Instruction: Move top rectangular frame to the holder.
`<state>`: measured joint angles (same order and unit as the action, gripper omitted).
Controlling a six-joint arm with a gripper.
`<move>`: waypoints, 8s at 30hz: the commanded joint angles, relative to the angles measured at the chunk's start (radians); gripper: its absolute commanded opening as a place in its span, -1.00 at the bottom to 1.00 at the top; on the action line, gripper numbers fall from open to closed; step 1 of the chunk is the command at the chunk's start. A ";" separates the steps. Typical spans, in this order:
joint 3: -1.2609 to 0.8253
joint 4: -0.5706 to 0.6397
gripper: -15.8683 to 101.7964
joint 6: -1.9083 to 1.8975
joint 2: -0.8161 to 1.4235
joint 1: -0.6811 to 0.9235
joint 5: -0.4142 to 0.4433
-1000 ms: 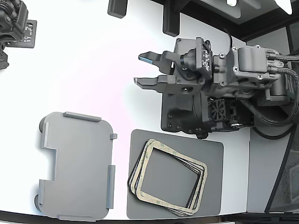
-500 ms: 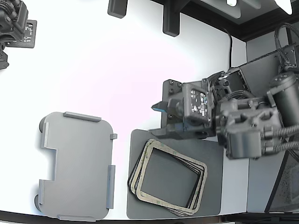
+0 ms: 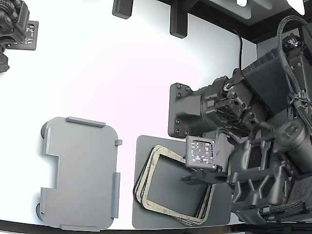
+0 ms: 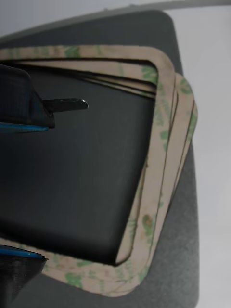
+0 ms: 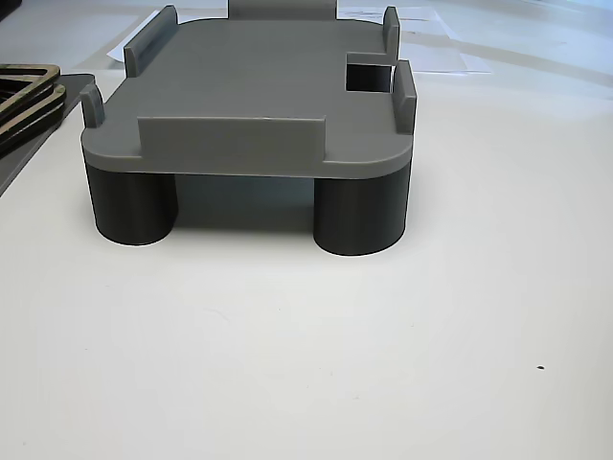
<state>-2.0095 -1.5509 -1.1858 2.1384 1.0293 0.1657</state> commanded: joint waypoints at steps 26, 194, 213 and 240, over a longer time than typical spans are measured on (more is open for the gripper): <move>-0.164 0.071 0.56 -0.081 -0.072 0.026 -0.023; 0.719 -0.106 -0.91 -0.943 -0.810 -0.526 -0.067; 0.709 -0.107 -0.91 -0.957 -0.808 -0.525 -0.074; 0.730 -0.107 -0.34 -0.939 -0.819 -0.523 -0.077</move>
<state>-1.3085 -1.6475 -2.1246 1.2870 0.5123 0.0920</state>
